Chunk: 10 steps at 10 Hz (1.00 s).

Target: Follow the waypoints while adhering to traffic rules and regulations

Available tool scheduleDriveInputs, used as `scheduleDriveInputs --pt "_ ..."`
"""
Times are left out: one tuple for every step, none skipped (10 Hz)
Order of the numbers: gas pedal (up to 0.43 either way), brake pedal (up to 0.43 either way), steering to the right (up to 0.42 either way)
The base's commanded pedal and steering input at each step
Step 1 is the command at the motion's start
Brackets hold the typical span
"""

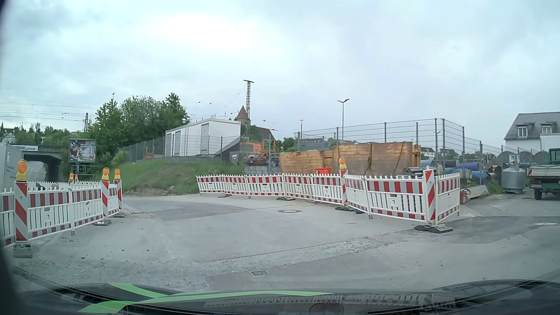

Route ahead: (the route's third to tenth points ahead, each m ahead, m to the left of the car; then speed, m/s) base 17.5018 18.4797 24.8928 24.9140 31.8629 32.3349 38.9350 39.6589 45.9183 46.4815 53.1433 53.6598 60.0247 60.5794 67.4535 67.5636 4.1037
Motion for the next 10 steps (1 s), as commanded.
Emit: scheduleDriveInputs --pt "0.039 0.0 -0.135" --pt "0.039 0.0 -0.134" --pt "0.039 0.0 -0.135" --pt "0.039 0.0 -0.136" --pt "0.039 0.0 -0.138" --pt "0.039 0.0 -0.141" --pt "0.039 0.0 -0.143" --pt "0.039 0.0 -0.143" --pt "0.039 0.0 -0.145" --pt "0.039 0.0 -0.155"
